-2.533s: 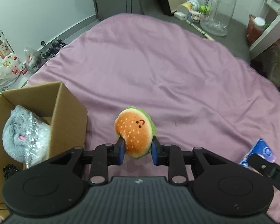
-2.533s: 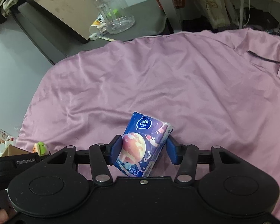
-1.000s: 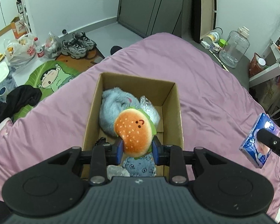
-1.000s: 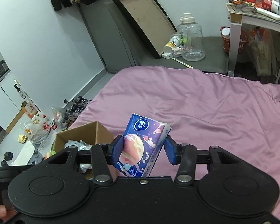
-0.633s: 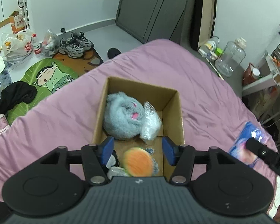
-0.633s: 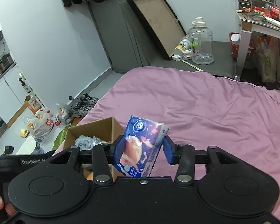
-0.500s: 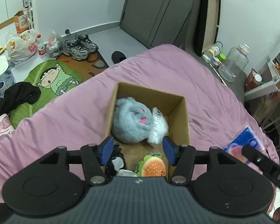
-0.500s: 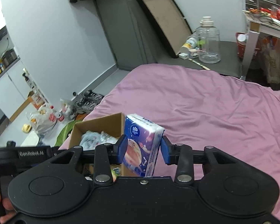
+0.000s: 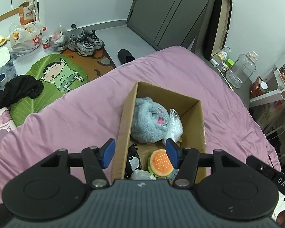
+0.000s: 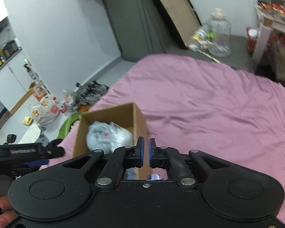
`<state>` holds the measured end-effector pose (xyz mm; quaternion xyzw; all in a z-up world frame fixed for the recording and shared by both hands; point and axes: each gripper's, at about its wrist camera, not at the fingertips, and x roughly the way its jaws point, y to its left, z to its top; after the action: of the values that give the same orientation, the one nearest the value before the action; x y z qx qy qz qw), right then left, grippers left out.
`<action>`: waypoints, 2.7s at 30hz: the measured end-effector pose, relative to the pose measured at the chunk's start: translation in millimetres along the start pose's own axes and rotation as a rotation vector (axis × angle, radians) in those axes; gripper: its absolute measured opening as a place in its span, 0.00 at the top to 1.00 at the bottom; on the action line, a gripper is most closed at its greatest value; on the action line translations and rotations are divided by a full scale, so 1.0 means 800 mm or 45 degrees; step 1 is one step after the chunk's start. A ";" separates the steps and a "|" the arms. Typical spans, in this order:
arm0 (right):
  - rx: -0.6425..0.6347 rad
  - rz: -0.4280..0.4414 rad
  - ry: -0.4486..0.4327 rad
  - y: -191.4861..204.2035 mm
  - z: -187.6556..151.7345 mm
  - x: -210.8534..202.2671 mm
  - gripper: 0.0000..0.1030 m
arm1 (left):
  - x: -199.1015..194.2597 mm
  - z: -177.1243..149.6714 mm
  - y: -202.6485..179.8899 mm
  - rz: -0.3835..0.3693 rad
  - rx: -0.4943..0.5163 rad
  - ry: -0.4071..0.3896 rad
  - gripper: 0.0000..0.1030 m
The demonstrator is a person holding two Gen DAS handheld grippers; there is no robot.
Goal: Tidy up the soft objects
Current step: 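Turn the tissue pack upright with the right tool and lower it into the box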
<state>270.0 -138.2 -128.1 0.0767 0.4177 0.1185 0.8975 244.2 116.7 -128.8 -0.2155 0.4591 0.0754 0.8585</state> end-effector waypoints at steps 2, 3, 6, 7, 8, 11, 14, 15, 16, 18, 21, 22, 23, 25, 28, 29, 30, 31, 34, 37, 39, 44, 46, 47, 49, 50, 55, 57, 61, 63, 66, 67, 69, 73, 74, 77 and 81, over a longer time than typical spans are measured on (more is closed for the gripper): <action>0.030 -0.016 0.071 -0.011 -0.009 0.010 0.87 | 0.001 0.000 0.002 -0.012 -0.002 0.004 0.45; 0.038 -0.008 0.114 -0.014 -0.014 0.017 0.79 | 0.002 -0.001 0.002 -0.014 -0.001 0.007 0.45; 0.040 -0.005 0.177 -0.015 -0.029 0.028 0.66 | 0.003 -0.002 0.004 -0.019 0.001 0.018 0.45; 0.028 0.002 0.191 -0.011 -0.032 0.030 0.63 | 0.003 -0.001 0.006 -0.020 -0.002 0.019 0.45; 0.017 0.007 0.201 -0.008 -0.035 0.031 0.61 | 0.003 -0.002 0.007 -0.020 -0.005 0.020 0.45; -0.021 0.019 0.232 0.001 -0.044 0.034 0.59 | 0.000 -0.003 0.009 -0.018 -0.006 0.019 0.45; -0.036 0.023 0.268 0.004 -0.051 0.036 0.59 | 0.000 -0.006 0.009 -0.014 -0.004 0.026 0.44; -0.042 0.020 0.281 0.005 -0.055 0.037 0.59 | 0.000 -0.007 0.009 -0.013 -0.004 0.032 0.44; -0.049 0.017 0.296 0.006 -0.060 0.040 0.59 | 0.001 -0.008 0.009 -0.011 -0.006 0.034 0.44; -0.087 0.013 0.328 0.012 -0.070 0.048 0.59 | 0.001 -0.011 0.009 -0.006 -0.008 0.038 0.44; -0.123 -0.009 0.366 0.017 -0.082 0.064 0.57 | 0.000 -0.014 0.005 0.000 0.004 0.047 0.44; -0.128 -0.017 0.375 0.017 -0.085 0.070 0.57 | -0.001 -0.015 0.003 0.002 0.014 0.047 0.44; -0.129 -0.027 0.386 0.016 -0.088 0.077 0.57 | -0.003 -0.015 0.002 0.003 0.026 0.046 0.44; -0.139 -0.056 0.394 0.016 -0.094 0.090 0.60 | -0.005 -0.015 -0.003 0.006 0.058 0.051 0.41; -0.137 -0.077 0.408 0.013 -0.099 0.103 0.79 | -0.010 -0.014 -0.005 0.002 0.080 0.043 0.37; -0.138 -0.078 0.400 0.012 -0.100 0.104 0.79 | -0.012 -0.014 -0.005 0.005 0.079 0.035 0.37; -0.146 -0.084 0.388 0.013 -0.100 0.102 0.79 | -0.015 -0.012 -0.004 0.012 0.080 0.028 0.36; -0.153 -0.092 0.377 0.013 -0.098 0.099 0.80 | -0.016 -0.012 -0.004 0.018 0.085 0.023 0.36; -0.147 -0.103 0.340 0.010 -0.092 0.087 0.81 | -0.022 -0.009 -0.001 0.037 0.090 0.010 0.35; -0.124 -0.115 0.290 0.004 -0.081 0.072 0.81 | -0.026 -0.006 0.005 0.038 0.079 0.004 0.35; -0.107 -0.119 0.252 0.000 -0.073 0.061 0.81 | -0.031 -0.004 0.008 0.043 0.083 -0.006 0.35; -0.049 -0.100 0.151 -0.007 -0.051 0.033 0.81 | -0.047 0.002 0.017 0.048 0.103 -0.050 0.35; -0.030 -0.088 0.109 -0.007 -0.044 0.022 0.81 | -0.050 0.004 0.022 0.038 0.085 -0.049 0.35; -0.020 -0.082 0.083 -0.007 -0.041 0.015 0.81 | -0.052 0.004 0.024 0.024 0.081 -0.049 0.35; -0.003 -0.066 0.037 -0.007 -0.034 0.001 0.81 | -0.055 0.004 0.022 0.021 0.100 -0.060 0.35; 0.007 -0.053 0.014 -0.007 -0.031 -0.007 0.81 | -0.056 0.004 0.021 0.025 0.110 -0.066 0.35; 0.021 0.036 -0.064 0.004 -0.020 -0.036 0.81 | -0.060 0.001 0.019 0.005 0.122 -0.067 0.35; 0.006 0.081 -0.074 0.012 -0.018 -0.039 0.81 | -0.063 0.001 0.019 0.000 0.128 -0.073 0.35; -0.033 0.137 -0.061 0.031 -0.014 -0.032 0.81 | -0.068 0.001 0.020 -0.005 0.129 -0.086 0.35; -0.051 0.142 -0.048 0.041 -0.013 -0.023 0.81 | -0.069 0.001 0.020 -0.007 0.130 -0.086 0.35; -0.074 0.148 -0.032 0.052 -0.013 -0.012 0.81 | -0.070 0.001 0.023 -0.004 0.129 -0.093 0.35; -0.082 0.146 -0.028 0.055 -0.012 -0.007 0.81 | -0.070 0.001 0.023 -0.003 0.127 -0.092 0.35; -0.086 0.146 -0.021 0.060 -0.013 -0.004 0.81 | -0.070 0.002 0.023 -0.002 0.121 -0.091 0.35; -0.093 0.143 -0.018 0.066 -0.012 0.007 0.74 | -0.071 0.002 0.018 0.000 0.135 -0.091 0.35; -0.087 0.141 -0.007 0.065 -0.013 0.011 0.72 | -0.071 0.001 0.016 0.000 0.140 -0.091 0.35; -0.071 0.139 -0.013 0.062 -0.015 0.010 0.66 | -0.069 -0.001 0.013 0.021 0.169 -0.093 0.35; -0.047 0.132 -0.022 0.056 -0.016 0.002 0.59 | -0.064 0.001 0.023 0.067 0.137 -0.086 0.35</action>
<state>254.9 -94.4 -126.8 0.0826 0.4030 0.1720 0.8951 209.7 136.9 -91.6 -0.1544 0.4389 0.0805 0.8815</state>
